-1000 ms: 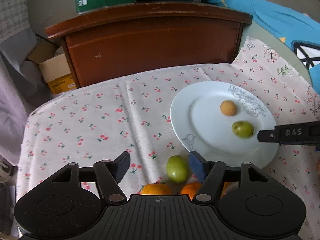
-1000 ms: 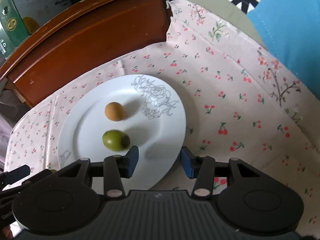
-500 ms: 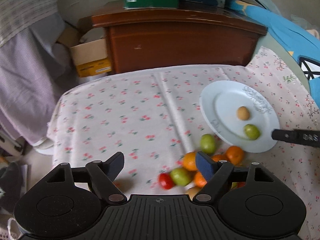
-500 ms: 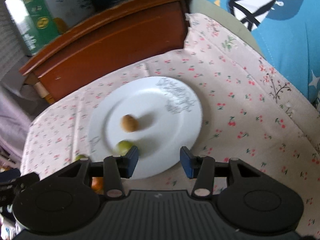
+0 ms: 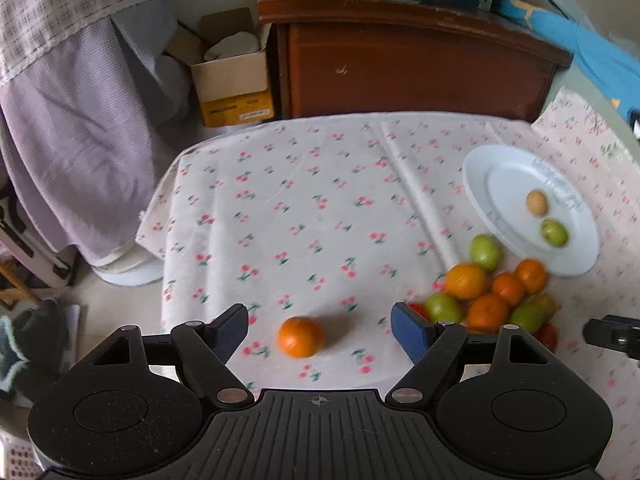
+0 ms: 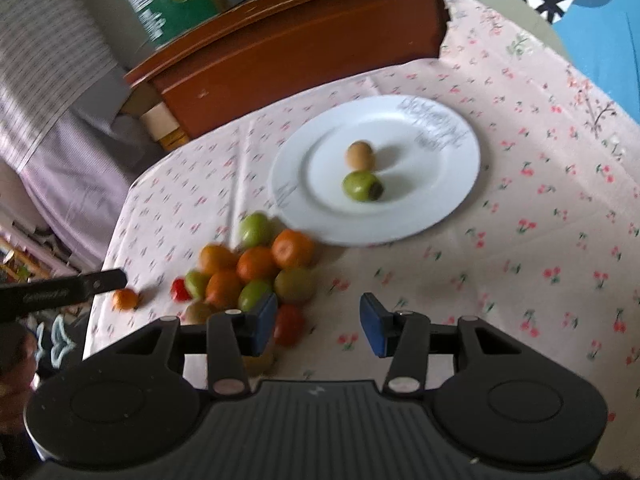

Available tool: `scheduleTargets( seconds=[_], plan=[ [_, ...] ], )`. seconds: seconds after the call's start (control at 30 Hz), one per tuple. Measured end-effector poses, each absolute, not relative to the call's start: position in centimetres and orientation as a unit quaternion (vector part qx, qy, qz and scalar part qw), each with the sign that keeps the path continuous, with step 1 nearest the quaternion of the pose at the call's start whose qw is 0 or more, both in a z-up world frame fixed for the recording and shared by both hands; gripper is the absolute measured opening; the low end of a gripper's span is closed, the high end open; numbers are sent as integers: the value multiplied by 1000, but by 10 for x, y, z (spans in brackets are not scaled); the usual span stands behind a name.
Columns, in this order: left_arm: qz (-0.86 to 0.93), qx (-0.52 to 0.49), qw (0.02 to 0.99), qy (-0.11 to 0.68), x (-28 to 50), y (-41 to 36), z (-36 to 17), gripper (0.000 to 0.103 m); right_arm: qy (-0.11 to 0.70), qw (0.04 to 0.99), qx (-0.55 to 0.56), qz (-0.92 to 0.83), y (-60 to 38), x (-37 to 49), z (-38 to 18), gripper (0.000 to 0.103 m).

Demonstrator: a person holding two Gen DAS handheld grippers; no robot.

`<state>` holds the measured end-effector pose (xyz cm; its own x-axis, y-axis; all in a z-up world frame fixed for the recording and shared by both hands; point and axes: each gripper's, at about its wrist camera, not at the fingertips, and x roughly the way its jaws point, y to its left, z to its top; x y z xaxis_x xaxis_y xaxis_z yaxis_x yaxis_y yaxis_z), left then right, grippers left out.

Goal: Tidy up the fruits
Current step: 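Withdraw both open tools from the plate back to the fruit pile, then grasp a tangerine with the left tool while the right tool grasps a brown fruit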

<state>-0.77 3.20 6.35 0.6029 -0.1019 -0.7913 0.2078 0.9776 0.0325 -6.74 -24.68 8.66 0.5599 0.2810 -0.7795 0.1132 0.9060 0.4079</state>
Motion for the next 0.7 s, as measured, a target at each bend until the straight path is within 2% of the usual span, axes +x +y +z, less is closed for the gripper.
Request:
scheduleTargets(
  seconds=[0.47, 0.6, 0.7],
  plan=[
    [-76, 81, 897, 427, -9, 42, 34, 78, 488, 846, 193, 94, -210, -88, 71, 48],
    [-75, 81, 895, 432, -7, 39, 28, 76, 488, 846, 193, 96, -207, -86, 67, 48],
    [-73, 75, 896, 431, -6, 40, 27, 70, 490, 845, 194, 96, -206, -85, 65, 48]
  ],
)
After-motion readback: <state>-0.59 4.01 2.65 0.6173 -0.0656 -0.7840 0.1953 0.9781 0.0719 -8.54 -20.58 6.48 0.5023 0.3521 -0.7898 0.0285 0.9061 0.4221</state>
